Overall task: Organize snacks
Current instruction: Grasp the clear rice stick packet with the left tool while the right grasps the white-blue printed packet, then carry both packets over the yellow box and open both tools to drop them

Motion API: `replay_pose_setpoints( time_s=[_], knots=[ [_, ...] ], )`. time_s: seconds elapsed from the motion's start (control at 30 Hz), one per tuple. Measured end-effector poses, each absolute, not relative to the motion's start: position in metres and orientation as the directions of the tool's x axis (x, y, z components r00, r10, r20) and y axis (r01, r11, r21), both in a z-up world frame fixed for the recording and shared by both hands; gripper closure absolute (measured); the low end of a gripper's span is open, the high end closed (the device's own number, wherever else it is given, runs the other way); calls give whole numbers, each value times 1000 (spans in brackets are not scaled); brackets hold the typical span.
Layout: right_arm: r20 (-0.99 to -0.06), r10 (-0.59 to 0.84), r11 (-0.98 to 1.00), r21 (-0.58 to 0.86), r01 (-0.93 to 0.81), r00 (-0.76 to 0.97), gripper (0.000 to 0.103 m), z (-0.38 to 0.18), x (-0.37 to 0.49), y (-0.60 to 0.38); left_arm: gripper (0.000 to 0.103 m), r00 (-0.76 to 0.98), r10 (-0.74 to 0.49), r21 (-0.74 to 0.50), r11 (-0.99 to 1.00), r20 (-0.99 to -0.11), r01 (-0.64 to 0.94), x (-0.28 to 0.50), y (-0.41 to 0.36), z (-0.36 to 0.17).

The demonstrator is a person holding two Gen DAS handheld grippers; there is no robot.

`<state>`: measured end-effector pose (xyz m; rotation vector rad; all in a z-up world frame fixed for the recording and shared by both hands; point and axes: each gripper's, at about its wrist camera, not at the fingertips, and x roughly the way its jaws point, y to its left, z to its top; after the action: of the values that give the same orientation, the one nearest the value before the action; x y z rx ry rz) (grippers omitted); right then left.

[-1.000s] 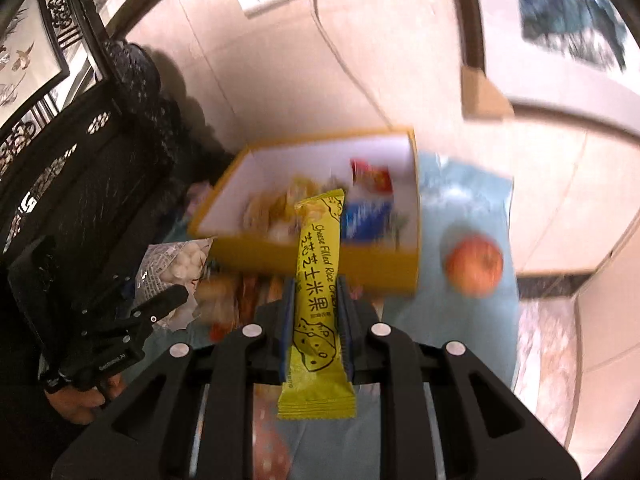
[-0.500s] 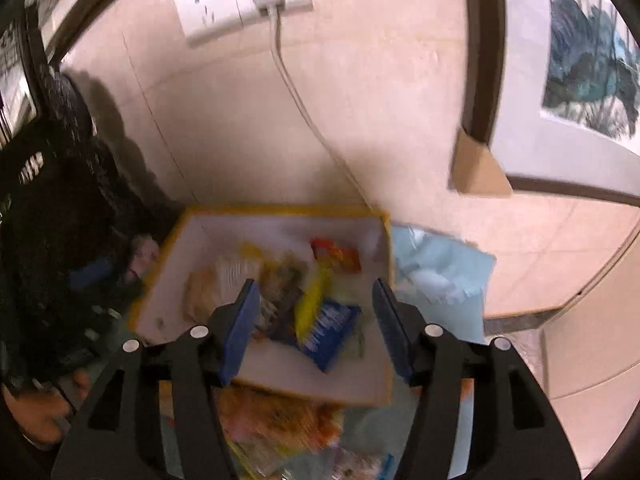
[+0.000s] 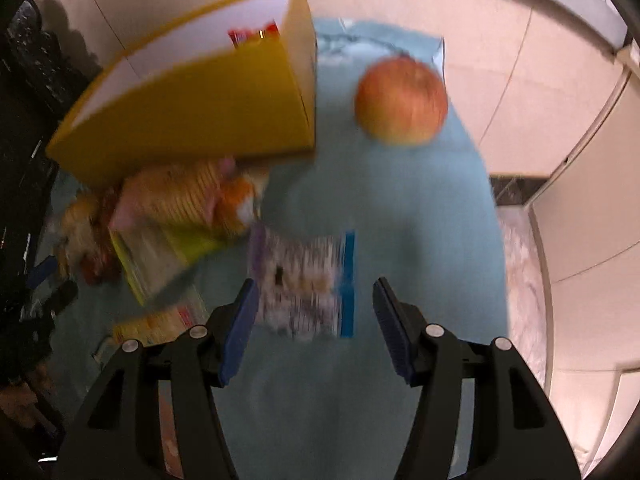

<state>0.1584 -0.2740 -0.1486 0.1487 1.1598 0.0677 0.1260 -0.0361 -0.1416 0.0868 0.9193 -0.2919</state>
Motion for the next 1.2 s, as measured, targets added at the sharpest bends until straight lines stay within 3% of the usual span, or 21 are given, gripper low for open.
replay_pose_setpoints(
  time_s=[0.13,0.4,0.43,0.47,0.53,0.67,0.93,1.2],
  knots=[
    [-911,118,992,123,-14,396,43,-154,160,-259,14,566,-259,18,900,-782,437,108,-71,-150],
    [-923,13,999,-5,-45,385,40,-183,179,-232,15,532,-194,163,817,-824,552,107,-111,-191],
    [-922,-10,997,-41,-72,386,43,-184,178,-227,29,548,-215,161,815,-809,557,103,-109,-189],
    [-922,-1,994,-44,-102,387,52,-183,175,-224,50,532,-232,143,809,-814,571,102,-108,-188],
    [-922,32,993,-13,-113,385,60,-182,171,-227,71,513,-259,122,793,-819,596,96,-109,-187],
    [-916,93,995,68,-78,391,68,-176,160,-249,72,493,-294,62,808,-819,586,85,-96,-183],
    [-886,169,985,159,-59,431,69,-161,135,-267,73,532,-330,5,847,-780,532,72,-73,-157],
    [-822,220,975,177,-131,525,69,-107,126,-255,73,608,-382,-16,855,-696,519,65,-66,-112]
  ],
)
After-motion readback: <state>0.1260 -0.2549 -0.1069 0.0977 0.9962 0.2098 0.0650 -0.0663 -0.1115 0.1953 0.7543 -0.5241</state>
